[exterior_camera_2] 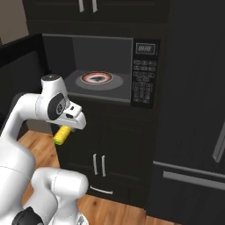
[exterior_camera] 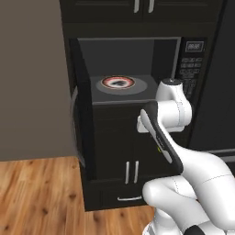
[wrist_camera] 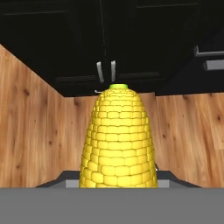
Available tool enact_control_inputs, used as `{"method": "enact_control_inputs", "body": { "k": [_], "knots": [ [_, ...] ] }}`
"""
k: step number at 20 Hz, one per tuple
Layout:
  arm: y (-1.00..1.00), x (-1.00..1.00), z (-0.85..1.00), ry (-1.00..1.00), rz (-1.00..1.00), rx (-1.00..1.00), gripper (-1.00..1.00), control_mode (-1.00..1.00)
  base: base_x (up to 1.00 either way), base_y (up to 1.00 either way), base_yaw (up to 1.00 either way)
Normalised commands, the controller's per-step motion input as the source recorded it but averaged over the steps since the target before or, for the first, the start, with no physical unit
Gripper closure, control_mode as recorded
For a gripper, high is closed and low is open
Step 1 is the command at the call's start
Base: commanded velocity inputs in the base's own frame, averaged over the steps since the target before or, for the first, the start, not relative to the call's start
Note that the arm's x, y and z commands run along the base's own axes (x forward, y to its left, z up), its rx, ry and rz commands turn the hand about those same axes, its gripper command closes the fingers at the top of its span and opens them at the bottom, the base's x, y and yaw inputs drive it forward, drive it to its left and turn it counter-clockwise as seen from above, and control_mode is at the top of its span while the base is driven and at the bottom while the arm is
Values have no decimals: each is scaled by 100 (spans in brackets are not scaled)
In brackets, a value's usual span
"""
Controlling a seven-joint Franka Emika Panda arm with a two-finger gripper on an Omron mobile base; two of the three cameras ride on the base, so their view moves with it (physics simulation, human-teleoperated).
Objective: Pick the corn from the counter and place it in the microwave. Then turn on the microwave.
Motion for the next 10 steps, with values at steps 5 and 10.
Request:
{"method": "enact_control_inputs", "body": {
  "k": [5,10],
  "knots": [
    [0,0,0,0,0,0,100,100,10,44,0],
    [0,0,0,0,0,0,100,100,25,23,0]
  ]
}}
